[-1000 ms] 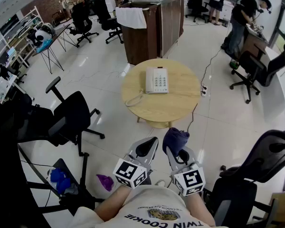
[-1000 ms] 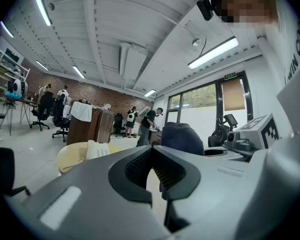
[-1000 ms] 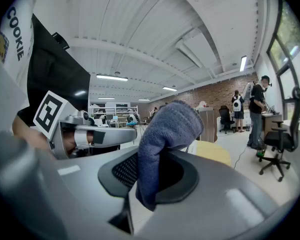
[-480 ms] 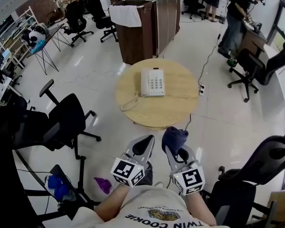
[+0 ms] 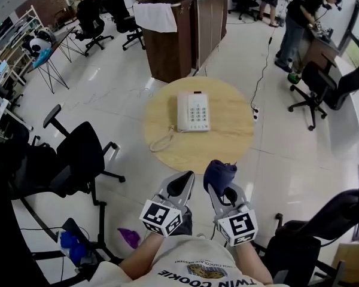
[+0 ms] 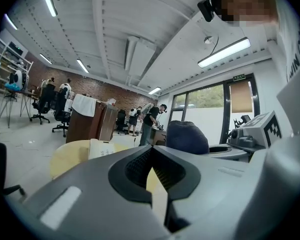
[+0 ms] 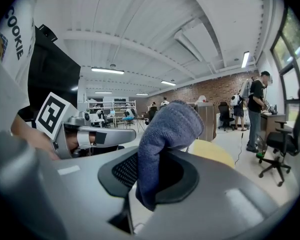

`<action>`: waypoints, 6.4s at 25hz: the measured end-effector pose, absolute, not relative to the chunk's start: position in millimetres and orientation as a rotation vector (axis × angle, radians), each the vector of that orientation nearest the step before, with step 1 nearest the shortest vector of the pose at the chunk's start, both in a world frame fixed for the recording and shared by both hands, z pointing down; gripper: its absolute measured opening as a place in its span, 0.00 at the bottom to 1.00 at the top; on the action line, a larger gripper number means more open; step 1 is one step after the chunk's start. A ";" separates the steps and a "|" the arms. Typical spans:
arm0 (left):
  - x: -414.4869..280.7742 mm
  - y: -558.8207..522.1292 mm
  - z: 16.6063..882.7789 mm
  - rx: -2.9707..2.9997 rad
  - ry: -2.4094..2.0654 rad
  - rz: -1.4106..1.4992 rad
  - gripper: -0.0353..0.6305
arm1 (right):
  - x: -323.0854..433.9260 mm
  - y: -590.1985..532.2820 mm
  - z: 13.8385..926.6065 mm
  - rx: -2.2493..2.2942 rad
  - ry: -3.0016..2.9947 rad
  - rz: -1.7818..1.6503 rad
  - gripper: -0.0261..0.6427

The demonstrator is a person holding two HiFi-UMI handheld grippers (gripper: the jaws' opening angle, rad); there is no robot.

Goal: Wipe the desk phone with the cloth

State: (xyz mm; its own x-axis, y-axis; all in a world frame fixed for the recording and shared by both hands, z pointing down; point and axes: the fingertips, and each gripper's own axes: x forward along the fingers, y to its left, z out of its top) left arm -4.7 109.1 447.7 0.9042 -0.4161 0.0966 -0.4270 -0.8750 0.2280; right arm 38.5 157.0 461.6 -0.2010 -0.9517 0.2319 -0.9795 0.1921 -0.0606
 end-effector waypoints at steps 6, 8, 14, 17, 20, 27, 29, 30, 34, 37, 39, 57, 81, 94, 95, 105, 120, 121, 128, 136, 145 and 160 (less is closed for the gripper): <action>5.1 66.6 448.6 2.812 -0.601 0.080 0.04 | 44.7 114.3 462.1 1.889 -2.285 0.318 0.14; 9.7 54.1 450.7 2.805 -0.582 0.089 0.04 | 47.5 101.4 461.8 1.895 -2.274 0.324 0.14; 25.0 20.6 450.2 2.807 -0.507 0.095 0.04 | 55.7 62.5 463.2 1.916 -2.241 0.352 0.14; 27.5 4.3 455.6 2.786 -0.474 0.106 0.04 | 56.5 42.1 465.3 1.918 -2.231 0.365 0.14; 27.4 -11.1 461.3 2.770 -0.457 0.112 0.04 | 54.1 23.7 466.3 1.912 -2.231 0.369 0.14; 24.5 -40.8 461.6 2.761 -0.406 0.100 0.04 | 45.1 -11.7 462.9 1.902 -2.221 0.342 0.14; 23.7 -49.1 460.8 2.754 -0.401 0.088 0.04 | 43.8 -20.0 462.0 1.899 -2.223 0.327 0.14; 23.7 -52.9 460.5 2.750 -0.401 0.082 0.04 | 43.7 -23.4 462.5 1.896 -2.222 0.325 0.14; 26.5 -60.3 459.6 2.750 -0.392 0.073 0.04 | 47.3 -30.6 463.6 1.902 -2.209 0.327 0.15; 29.3 -62.7 457.8 2.754 -0.388 0.072 0.04 | 49.8 -35.6 460.7 1.914 -2.229 0.336 0.15; 30.4 -64.1 458.7 2.752 -0.390 0.073 0.04 | 50.4 -39.1 459.3 1.920 -2.248 0.336 0.15; 60.4 -102.2 466.2 2.721 -0.568 0.086 0.04 | 103.6 -96.0 473.7 1.823 -2.285 0.257 0.15; 62.3 -119.9 492.8 2.653 -0.755 0.176 0.04 | 169.3 -252.5 547.9 1.719 -2.310 0.536 0.15; 51.2 -112.4 497.9 2.637 -0.774 0.201 0.04 | 173.7 -266.8 587.5 1.757 -2.288 0.783 0.15; 50.5 -112.4 497.9 2.639 -0.773 0.201 0.04 | 172.0 -264.5 588.6 1.750 -2.285 0.777 0.15; 56.1 -105.2 498.6 2.662 -0.707 0.202 0.04 | 161.1 -229.9 598.9 1.691 -2.288 0.802 0.15; 58.2 -105.5 501.4 2.671 -0.683 0.191 0.04 | 134.1 -173.4 612.9 1.622 -2.274 0.817 0.15; 58.5 -105.2 501.4 2.670 -0.681 0.191 0.04 | 131.5 -168.9 614.4 1.615 -2.272 0.815 0.15; 63.2 -100.9 502.8 2.680 -0.656 0.193 0.04 | 118.3 -137.9 625.2 1.604 -2.249 0.839 0.15; 70.4 -100.1 504.9 2.685 -0.648 0.206 0.04 | 117.5 -123.2 625.2 1.610 -2.240 0.832 0.15; 76.8 -106.0 503.8 2.683 -0.663 0.195 0.04 | 150.5 -150.3 540.9 1.744 -2.326 0.621 0.15; 68.6 -114.4 504.2 2.667 -0.791 0.223 0.04 | 215.8 -234.0 558.2 1.753 -2.239 0.682 0.15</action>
